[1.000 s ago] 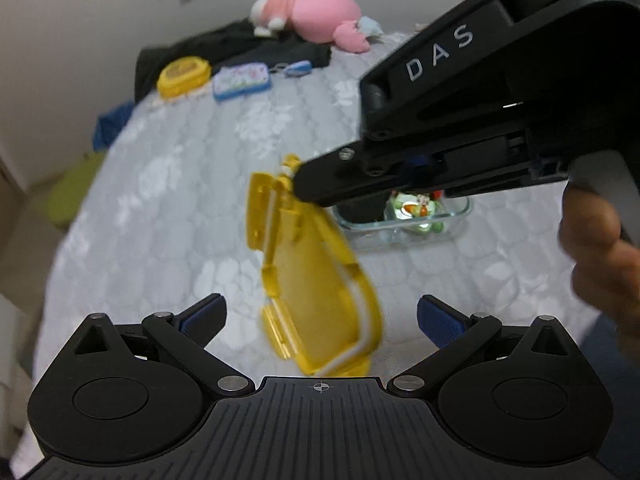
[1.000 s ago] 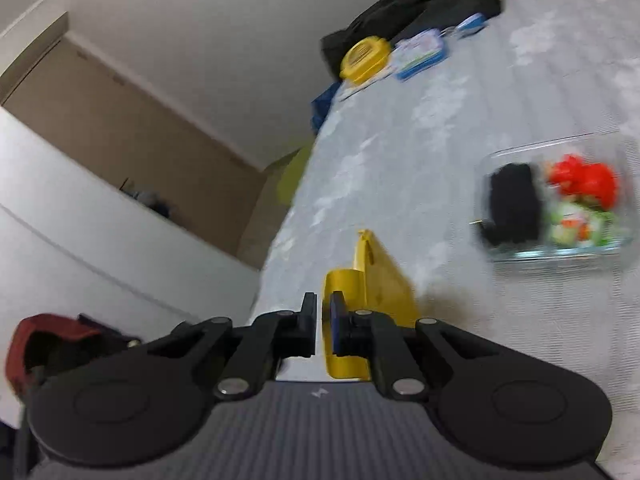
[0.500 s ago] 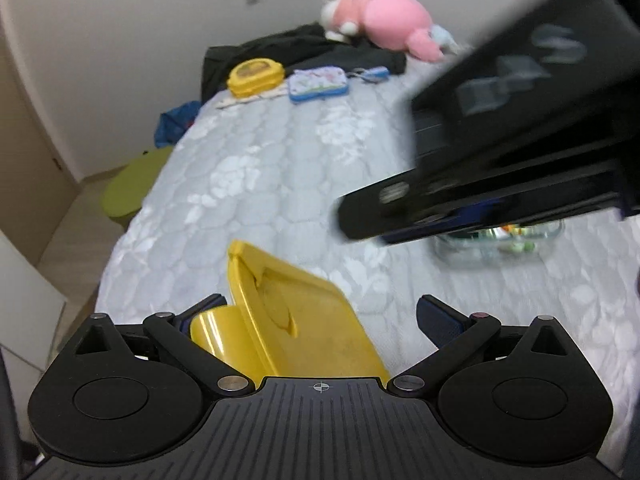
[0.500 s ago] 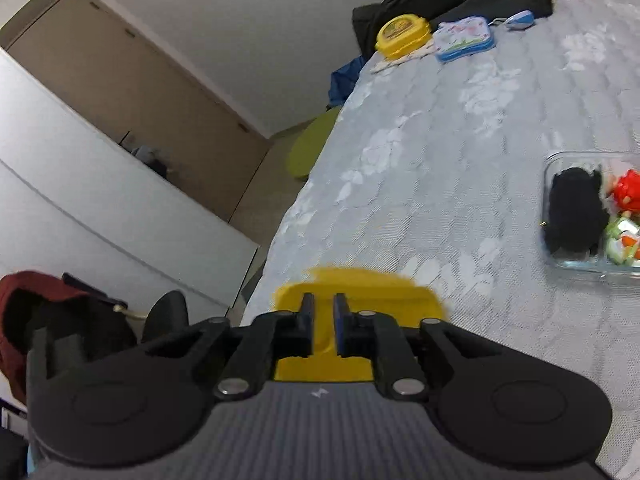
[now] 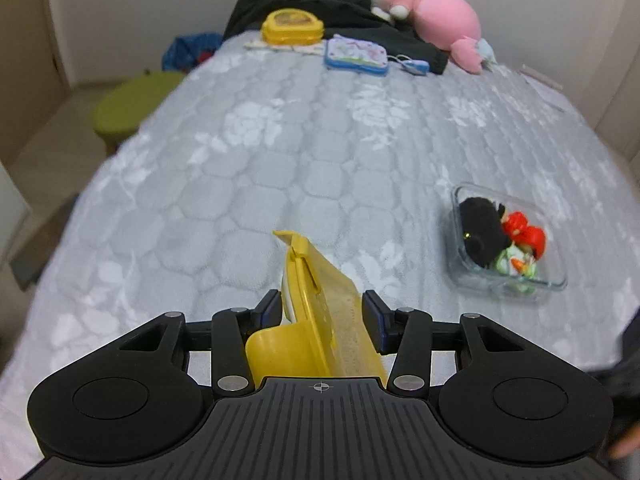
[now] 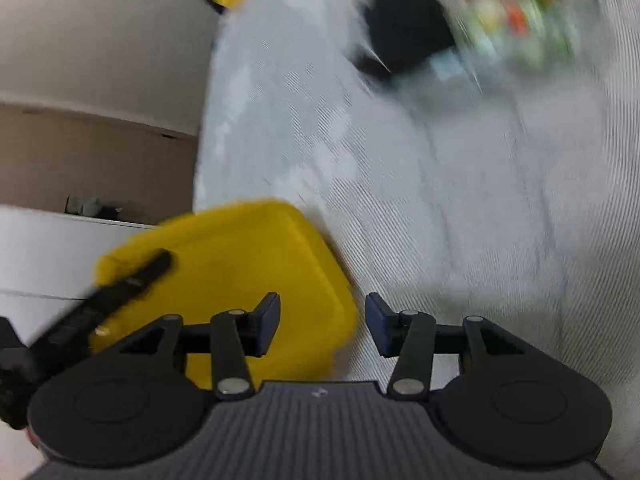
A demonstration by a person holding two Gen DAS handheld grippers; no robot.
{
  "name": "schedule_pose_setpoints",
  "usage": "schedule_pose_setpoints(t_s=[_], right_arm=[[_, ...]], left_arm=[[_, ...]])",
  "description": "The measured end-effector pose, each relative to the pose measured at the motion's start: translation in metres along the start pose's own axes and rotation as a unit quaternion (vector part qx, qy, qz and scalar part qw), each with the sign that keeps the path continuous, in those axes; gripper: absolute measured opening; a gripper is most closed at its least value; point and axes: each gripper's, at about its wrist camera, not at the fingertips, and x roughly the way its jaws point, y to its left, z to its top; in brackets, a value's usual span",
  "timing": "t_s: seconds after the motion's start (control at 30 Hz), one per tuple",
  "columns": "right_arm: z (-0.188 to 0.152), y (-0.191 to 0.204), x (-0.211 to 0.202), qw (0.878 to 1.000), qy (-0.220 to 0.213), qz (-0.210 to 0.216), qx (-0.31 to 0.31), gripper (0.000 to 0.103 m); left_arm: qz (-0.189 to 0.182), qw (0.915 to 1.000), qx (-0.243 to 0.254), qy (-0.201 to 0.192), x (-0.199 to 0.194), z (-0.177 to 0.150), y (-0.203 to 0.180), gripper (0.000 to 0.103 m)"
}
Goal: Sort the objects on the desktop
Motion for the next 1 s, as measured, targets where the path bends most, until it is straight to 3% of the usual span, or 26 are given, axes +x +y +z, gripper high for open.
schedule_pose_setpoints(t_s=[0.07, 0.17, 0.23, 0.3, 0.33, 0.4, 0.47, 0.5, 0.63, 0.77, 0.9, 1.0], right_arm=[[-0.006, -0.009, 0.013, 1.0, 0.022, 0.017, 0.013, 0.051], [-0.009, -0.018, 0.041, 0.994, 0.073, 0.064, 0.05, 0.066], [-0.011, -0.023, 0.055, 0.99, 0.082, 0.082, 0.085, 0.066], [-0.011, -0.025, 0.065, 0.983, 0.075, 0.115, 0.119, 0.059], [-0.01, -0.025, 0.068, 0.982, 0.074, 0.117, 0.128, 0.058], [-0.007, -0.023, 0.069, 0.982, 0.062, 0.114, 0.136, 0.047], [-0.003, -0.023, 0.065, 0.983, 0.047, 0.117, 0.135, 0.034], [-0.002, -0.023, 0.063, 0.983, 0.04, 0.119, 0.134, 0.027], [0.002, -0.017, 0.054, 0.985, 0.027, 0.116, 0.126, 0.024], [0.003, -0.007, 0.046, 0.99, 0.005, 0.108, 0.089, 0.024], [0.009, -0.004, 0.061, 0.994, 0.017, 0.085, 0.069, 0.026], [0.012, -0.003, 0.071, 0.996, 0.016, 0.075, 0.048, 0.041]], left_arm=[[-0.02, 0.9994, -0.025, 0.013, 0.004, 0.003, 0.014, 0.049], [-0.044, 0.9965, -0.061, 0.034, 0.02, 0.012, 0.037, 0.049], [-0.052, 0.9944, -0.081, 0.044, 0.028, 0.014, 0.05, 0.049], [-0.054, 0.9927, -0.096, 0.048, 0.031, 0.014, 0.062, 0.05], [-0.055, 0.9923, -0.1, 0.048, 0.031, 0.014, 0.067, 0.054], [-0.059, 0.9913, -0.107, 0.049, 0.029, 0.013, 0.077, 0.063], [-0.066, 0.9898, -0.117, 0.047, 0.022, 0.01, 0.088, 0.088], [-0.071, 0.9888, -0.123, 0.045, 0.018, 0.009, 0.094, 0.093], [-0.086, 0.9826, -0.155, 0.058, 0.014, -0.004, 0.116, 0.093], [-0.069, 0.9806, -0.163, 0.084, 0.031, -0.017, 0.123, 0.094], [-0.074, 0.9699, -0.211, 0.096, 0.048, -0.027, 0.14, 0.094], [-0.07, 0.9653, -0.226, 0.11, 0.06, -0.032, 0.15, 0.091]])
